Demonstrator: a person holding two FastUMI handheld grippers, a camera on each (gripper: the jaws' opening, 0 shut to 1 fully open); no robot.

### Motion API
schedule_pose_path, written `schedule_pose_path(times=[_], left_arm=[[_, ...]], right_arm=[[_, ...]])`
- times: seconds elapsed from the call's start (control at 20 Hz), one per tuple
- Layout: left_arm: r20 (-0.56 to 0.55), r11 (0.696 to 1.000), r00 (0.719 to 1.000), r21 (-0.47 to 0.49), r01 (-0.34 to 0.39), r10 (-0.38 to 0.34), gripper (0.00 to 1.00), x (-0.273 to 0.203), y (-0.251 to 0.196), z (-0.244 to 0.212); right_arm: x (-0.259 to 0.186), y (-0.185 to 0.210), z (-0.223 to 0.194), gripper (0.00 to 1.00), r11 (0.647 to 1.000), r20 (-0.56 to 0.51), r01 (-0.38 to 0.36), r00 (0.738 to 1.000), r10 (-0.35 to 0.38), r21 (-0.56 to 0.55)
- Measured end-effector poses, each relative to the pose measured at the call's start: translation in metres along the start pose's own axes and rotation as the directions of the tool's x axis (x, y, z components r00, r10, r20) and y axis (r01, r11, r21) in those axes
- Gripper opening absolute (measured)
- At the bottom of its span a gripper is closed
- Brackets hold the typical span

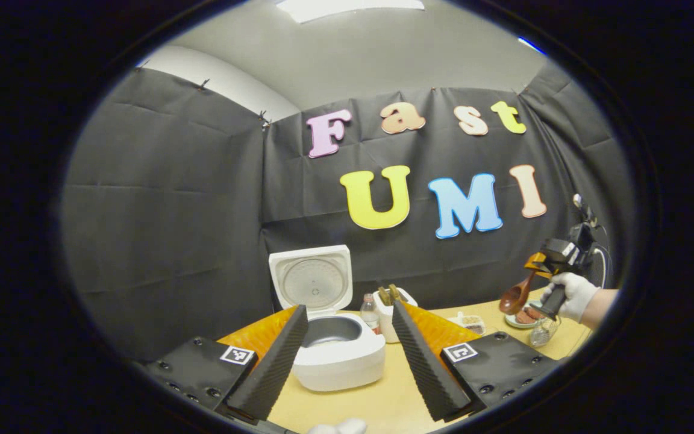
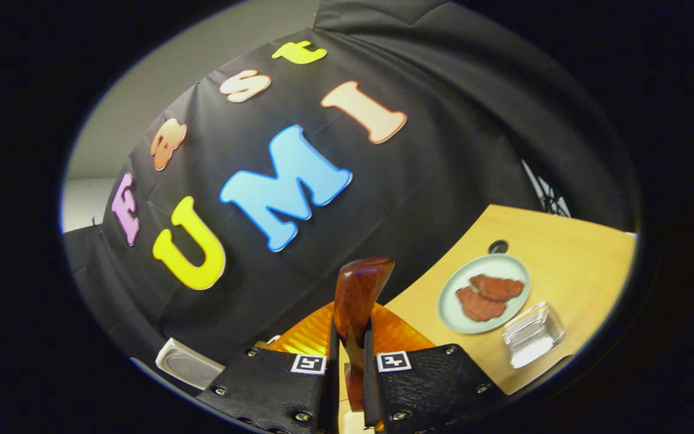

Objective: Close the left gripper, press the button to open the rice cooker; take a wooden spoon from the chopstick holder with the right hand, scoop a spoonful of rice and pour it into the rice cooker, then put the wooden spoon back into the chopstick holder.

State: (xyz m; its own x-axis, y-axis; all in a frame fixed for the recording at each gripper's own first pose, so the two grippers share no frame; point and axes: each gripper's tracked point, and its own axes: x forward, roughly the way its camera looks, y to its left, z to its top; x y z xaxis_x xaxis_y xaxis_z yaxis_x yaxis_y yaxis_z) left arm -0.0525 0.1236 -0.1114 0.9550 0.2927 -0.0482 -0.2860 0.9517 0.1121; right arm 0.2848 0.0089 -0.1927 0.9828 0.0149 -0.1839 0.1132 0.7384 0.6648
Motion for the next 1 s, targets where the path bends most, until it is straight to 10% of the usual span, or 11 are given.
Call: schedule_pose_path(times=[0.3,1.0], left_arm=[[-0.003,0.999,0.999,0.009,0.052,-0.052,0.98,0.008,-0.032,0.008],[0.0,0.998,0.999,0.045,0.053,-0.053,0.99,0.017,-0.049,0.017]], right_arm=[[-0.011,-0.102,0.046,0.16,0.99,0.058,0.142,0.988,-0.142,-0.005],[0.005,-0.171,-0.008,0.16,0.964,-0.042,0.256,0.965,-0.259,-0.071]])
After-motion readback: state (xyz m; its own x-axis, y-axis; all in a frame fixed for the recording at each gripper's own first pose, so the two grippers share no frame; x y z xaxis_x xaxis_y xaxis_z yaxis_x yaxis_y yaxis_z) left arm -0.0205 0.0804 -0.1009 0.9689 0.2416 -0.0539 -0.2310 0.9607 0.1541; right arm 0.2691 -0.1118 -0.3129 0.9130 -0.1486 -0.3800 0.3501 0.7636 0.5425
